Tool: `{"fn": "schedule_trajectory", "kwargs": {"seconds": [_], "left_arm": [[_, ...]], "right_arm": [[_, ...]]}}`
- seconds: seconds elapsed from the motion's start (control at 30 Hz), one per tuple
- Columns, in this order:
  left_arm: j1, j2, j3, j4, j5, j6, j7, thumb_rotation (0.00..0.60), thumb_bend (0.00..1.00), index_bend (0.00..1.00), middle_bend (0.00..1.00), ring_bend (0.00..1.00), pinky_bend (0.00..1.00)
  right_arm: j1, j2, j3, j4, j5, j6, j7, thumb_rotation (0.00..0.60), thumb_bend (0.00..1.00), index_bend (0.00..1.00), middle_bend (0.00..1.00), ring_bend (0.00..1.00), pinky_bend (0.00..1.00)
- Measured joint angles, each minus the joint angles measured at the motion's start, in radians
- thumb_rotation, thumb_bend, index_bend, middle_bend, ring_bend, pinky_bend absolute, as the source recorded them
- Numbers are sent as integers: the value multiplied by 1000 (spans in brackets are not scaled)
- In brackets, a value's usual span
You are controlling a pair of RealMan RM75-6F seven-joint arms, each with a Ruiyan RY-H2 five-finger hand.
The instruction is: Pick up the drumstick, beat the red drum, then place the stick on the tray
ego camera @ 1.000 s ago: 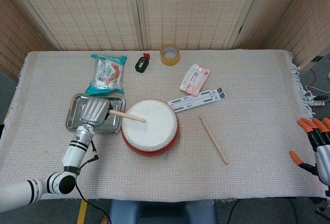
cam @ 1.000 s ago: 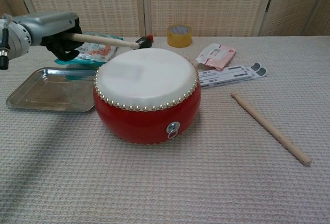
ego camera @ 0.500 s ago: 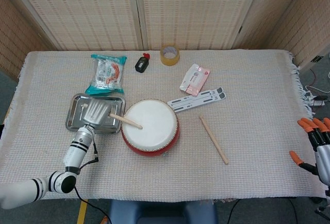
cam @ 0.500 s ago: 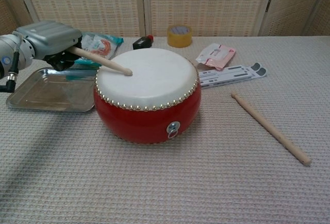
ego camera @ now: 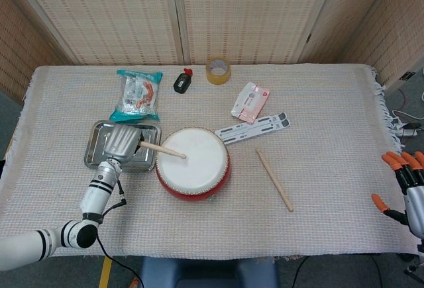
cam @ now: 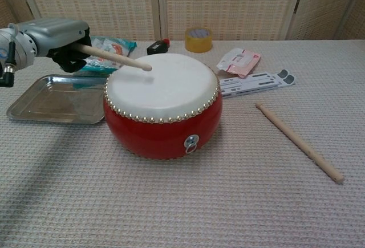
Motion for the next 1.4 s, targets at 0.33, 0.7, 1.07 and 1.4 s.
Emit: {"fn": "schedule_trajectory", "kwargs": {"seconds": [0.33,0.7,1.07,1.4], "left_arm": [[14,-7,-41,-37,-43,20,-47,600,595,1000,1000,1000,1000],[10,10,-10,-43,-37,23,8,600,594,1000,1000,1000,1000],[28,-5,-50,-32,-74,30,-87,600,594,1000,1000,1000,1000],[54,4,-111,112,-114,-42,-286,600,587,1000,1000,1000,1000]], "right_arm": [[-4,0,-1,3,0,5,4,600,224,170,137,25,18],[-7,0,-2,7,-1,9,9,600,224,170,137,26,18],[-13,1,-2,5,0,17,7,600,224,170,138,25,18],[-5,-1,1,11,9,0,7,600,224,170,137,25,18]]}}
